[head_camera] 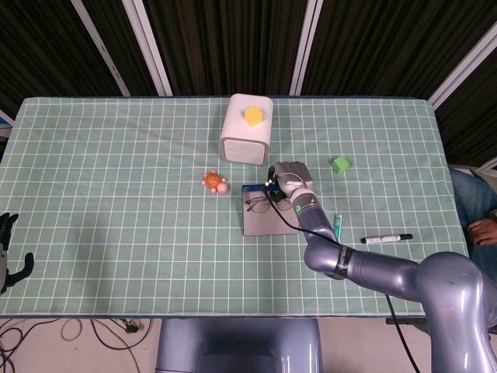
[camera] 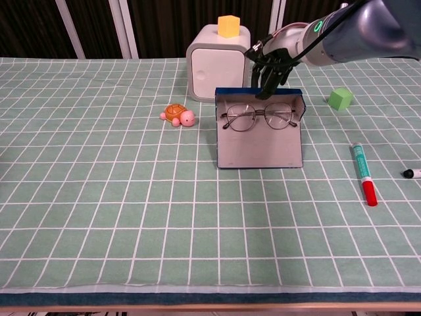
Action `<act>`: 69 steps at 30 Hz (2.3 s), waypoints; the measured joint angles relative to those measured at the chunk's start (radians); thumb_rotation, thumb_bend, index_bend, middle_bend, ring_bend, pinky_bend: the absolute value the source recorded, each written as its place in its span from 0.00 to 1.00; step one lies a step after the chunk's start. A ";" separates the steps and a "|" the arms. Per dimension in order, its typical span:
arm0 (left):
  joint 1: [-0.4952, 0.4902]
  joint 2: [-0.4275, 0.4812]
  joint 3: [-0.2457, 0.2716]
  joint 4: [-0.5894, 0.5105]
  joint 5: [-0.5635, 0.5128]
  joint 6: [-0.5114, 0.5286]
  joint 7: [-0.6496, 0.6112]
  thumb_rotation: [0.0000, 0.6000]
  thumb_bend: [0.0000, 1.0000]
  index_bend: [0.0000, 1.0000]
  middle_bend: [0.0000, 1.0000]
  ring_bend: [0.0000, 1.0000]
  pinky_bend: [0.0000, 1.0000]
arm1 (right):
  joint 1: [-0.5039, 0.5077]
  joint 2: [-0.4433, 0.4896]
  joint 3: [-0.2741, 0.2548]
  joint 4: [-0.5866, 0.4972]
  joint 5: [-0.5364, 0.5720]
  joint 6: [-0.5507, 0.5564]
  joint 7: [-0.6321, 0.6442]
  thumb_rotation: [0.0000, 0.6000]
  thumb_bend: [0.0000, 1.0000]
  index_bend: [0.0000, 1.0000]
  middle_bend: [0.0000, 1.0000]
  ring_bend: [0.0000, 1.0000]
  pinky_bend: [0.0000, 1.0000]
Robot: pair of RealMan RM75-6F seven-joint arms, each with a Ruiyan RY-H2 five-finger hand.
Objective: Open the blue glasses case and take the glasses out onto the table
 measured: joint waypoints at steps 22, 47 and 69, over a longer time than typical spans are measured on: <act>0.001 0.000 0.000 -0.001 0.002 0.002 0.001 1.00 0.46 0.03 0.00 0.00 0.00 | -0.014 -0.003 0.014 0.056 0.022 -0.026 -0.016 1.00 0.47 0.57 0.43 0.33 0.21; 0.000 -0.002 -0.003 0.000 -0.001 0.008 0.007 1.00 0.46 0.03 0.00 0.00 0.00 | -0.069 0.296 -0.012 -0.027 0.035 -0.063 -0.038 1.00 0.47 0.57 0.41 0.30 0.21; 0.001 -0.011 -0.001 0.006 0.001 0.016 0.024 1.00 0.46 0.03 0.00 0.00 0.00 | -0.144 0.219 -0.170 0.156 0.049 -0.231 -0.005 1.00 0.45 0.52 0.30 0.25 0.21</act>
